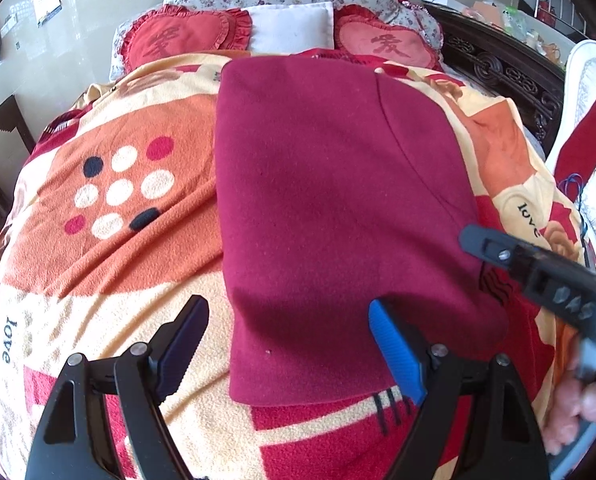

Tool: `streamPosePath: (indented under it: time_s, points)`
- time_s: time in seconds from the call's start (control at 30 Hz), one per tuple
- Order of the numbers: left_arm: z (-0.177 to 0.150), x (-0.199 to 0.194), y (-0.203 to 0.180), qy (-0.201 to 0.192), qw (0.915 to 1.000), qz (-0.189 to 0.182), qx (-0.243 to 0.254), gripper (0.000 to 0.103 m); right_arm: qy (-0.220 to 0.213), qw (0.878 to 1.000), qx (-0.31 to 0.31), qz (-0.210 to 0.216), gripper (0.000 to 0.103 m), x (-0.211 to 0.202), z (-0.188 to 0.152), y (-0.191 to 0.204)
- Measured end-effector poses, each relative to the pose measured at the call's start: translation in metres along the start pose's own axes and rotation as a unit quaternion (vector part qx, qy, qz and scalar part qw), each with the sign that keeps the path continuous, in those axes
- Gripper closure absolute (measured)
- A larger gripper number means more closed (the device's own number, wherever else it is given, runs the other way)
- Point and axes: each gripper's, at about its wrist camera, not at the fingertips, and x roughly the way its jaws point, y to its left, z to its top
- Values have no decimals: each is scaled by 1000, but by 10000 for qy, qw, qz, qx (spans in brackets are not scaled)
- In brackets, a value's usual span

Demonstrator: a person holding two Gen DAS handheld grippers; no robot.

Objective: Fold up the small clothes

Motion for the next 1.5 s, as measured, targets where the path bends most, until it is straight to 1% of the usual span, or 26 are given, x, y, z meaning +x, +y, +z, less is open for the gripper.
streamPosePath:
  time_s: [0.07, 0.17, 0.2, 0.27, 0.3, 0.37, 0.4, 0.47, 0.5, 0.57, 0.73, 0.83, 0.93, 0.97, 1.0, 1.03, 1.1, 1.13, 1.17, 1.23, 1.3, 1.33, 1.4, 1.43, 1.47, 1.5]
  points:
    - [1, -2, 1, -37, 10000, -56, -5, 17, -135, 9999, -5, -8, 92, -14, 2, 5]
    - [2, -3, 3, -77, 9999, -120, -61, 17, -373, 9990, -234, -92, 92, -26, -1, 19]
    - [2, -2, 4, -69, 9998, -145, -76, 17, -315, 9989, -303, -147, 92, -22, -4, 22]
    - [2, -2, 7, -50, 9998, -183, -105, 17, 104, 9988, -306, -374, 91, 2, -7, 21]
    - [1, -1, 8, -47, 9997, -200, -111, 17, 249, 9987, -263, -367, 90, 10, -10, 19]
    - [1, 0, 11, -36, 9997, -223, -113, 17, 145, 9989, -233, -381, 79, 10, -13, 17]
    - [1, 1, 13, -27, 9997, -224, -116, 17, 146, 9990, -197, -381, 77, 9, -12, 15]
    - [1, 3, 16, -9, 9995, -273, -150, 17, 212, 9991, -39, -378, 63, 10, -11, 9]
    - [2, 4, 17, -1, 9994, -302, -165, 17, 259, 9990, 37, -375, 62, 11, -11, 6]
    - [2, 5, 18, 6, 9993, -346, -169, 17, 270, 9991, 211, -264, 62, 6, -10, 2]
    - [4, 9, 20, 19, 9991, -379, -174, 13, -160, 9992, 307, -222, 62, -15, -1, 8]
    - [6, 11, 20, 76, 9988, -442, -217, 12, -124, 9994, 177, -276, 62, -11, 8, 14]
    - [9, 9, 24, 85, 9980, -548, -289, 12, 1, 9994, 200, -282, 62, 8, 21, 9]
    - [10, 8, 25, 74, 9979, -572, -307, 12, 110, 9994, 256, -219, 63, 16, 24, 6]
    - [11, 8, 26, 57, 9976, -608, -321, 11, 290, 9990, 347, -50, 66, 25, 26, 1]
    - [12, 7, 27, 42, 9975, -628, -322, 11, 345, 9981, 480, 195, 83, 29, 27, -4]
    - [14, 7, 28, -2, 9977, -611, -305, 10, 144, 9985, 475, 222, 93, 21, 27, -9]
    - [14, 9, 28, -10, 9978, -591, -306, 10, -12, 9991, 393, 171, 103, 16, 26, -10]
    - [14, 10, 28, 3, 9978, -591, -303, 10, -66, 9991, 395, 139, 103, 15, 25, -12]
    - [15, 14, 25, 56, 9980, -568, -261, 10, 24, 9991, 402, 88, 102, 23, 21, -13]
    - [16, 14, 25, 24, 9980, -577, -246, 10, -29, 9997, 221, 40, 102, 19, 21, -7]
    - [16, 14, 24, -3, 9980, -577, -241, 10, -79, 9999, 120, 50, 100, 14, 22, -3]
    - [19, 14, 25, -30, 9979, -602, -224, 10, -225, 9997, 82, 82, 93, 5, 24, 1]
    - [20, 15, 25, -33, 9978, -616, -225, 10, -301, 9995, 80, 60, 83, 2, 25, 2]
    - [22, 16, 26, -23, 9977, -634, -230, 10, -348, 9993, 70, 72, 70, 1, 25, 2]
    - [23, 17, 26, -12, 9976, -650, -229, 10, -362, 9992, 69, 152, 65, 1, 25, 1]
